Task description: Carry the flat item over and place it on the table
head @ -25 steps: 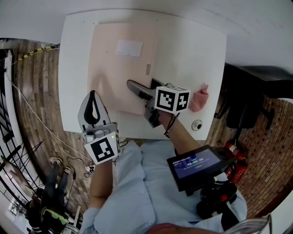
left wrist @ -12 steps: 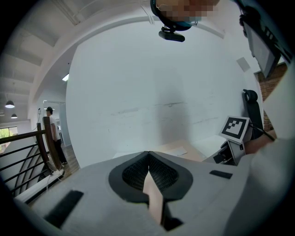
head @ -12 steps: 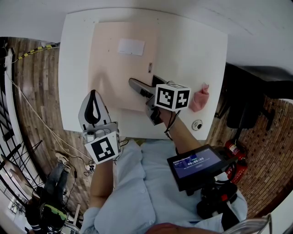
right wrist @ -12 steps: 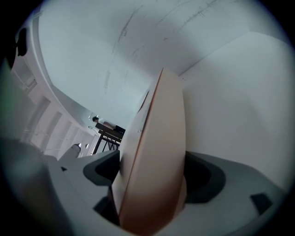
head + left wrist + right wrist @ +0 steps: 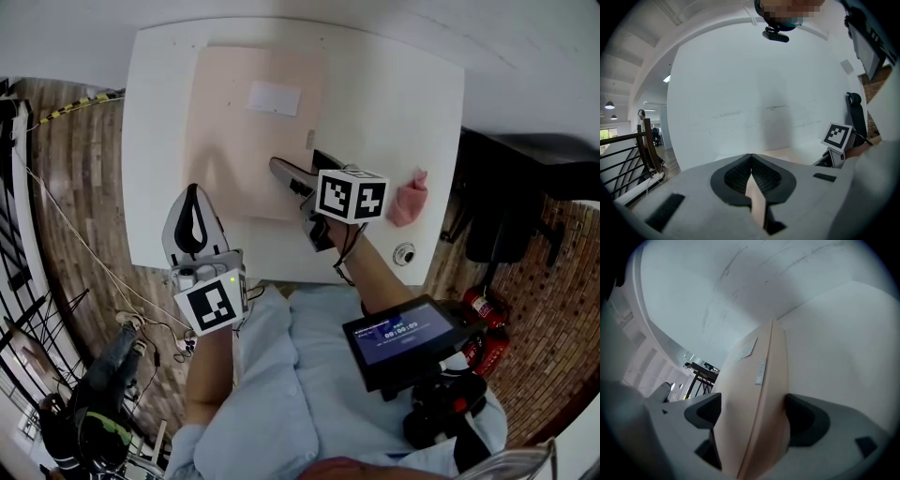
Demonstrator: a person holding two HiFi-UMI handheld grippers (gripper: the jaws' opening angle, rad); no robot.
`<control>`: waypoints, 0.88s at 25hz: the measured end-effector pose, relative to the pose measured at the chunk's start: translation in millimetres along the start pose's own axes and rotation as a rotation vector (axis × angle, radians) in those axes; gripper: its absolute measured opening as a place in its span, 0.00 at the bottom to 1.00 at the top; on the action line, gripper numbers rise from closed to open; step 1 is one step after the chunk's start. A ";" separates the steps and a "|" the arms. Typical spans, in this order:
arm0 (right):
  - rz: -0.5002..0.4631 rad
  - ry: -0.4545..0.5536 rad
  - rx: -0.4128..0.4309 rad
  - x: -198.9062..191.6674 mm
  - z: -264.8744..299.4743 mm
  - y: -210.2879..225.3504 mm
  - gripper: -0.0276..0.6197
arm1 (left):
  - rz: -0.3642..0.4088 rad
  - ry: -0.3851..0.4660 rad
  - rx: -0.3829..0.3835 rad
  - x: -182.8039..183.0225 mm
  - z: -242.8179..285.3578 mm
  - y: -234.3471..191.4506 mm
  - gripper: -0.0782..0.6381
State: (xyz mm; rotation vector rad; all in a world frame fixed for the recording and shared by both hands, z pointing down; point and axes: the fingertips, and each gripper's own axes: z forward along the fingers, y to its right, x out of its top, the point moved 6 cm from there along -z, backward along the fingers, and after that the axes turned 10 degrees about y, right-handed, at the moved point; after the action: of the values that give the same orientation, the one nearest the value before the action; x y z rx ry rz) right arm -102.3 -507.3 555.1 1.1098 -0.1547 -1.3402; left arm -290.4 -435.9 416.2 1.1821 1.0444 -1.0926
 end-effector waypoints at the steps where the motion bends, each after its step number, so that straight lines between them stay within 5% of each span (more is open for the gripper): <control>1: 0.001 0.004 0.002 0.0 -1.8 -1.0 0.71 | -0.001 0.004 0.000 1.5 -1.3 0.3 0.12; 11: -0.075 0.140 0.023 14.2 -42.5 -34.3 0.69 | -0.034 0.090 -0.017 33.7 -18.7 1.6 0.12; 15: -0.215 0.249 0.037 19.2 -82.2 -68.5 0.65 | -0.044 0.164 -0.022 63.9 -39.7 4.1 0.12; 22: -0.515 0.503 -0.011 22.6 -155.5 -119.6 0.38 | -0.059 0.303 -0.056 118.1 -66.2 5.4 0.12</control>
State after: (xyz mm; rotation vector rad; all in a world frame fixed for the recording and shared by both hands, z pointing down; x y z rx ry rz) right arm -75.4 -421.1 379.4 1.5029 0.5391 -1.4510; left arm -268.0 -379.9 294.9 1.3047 1.3414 -0.9408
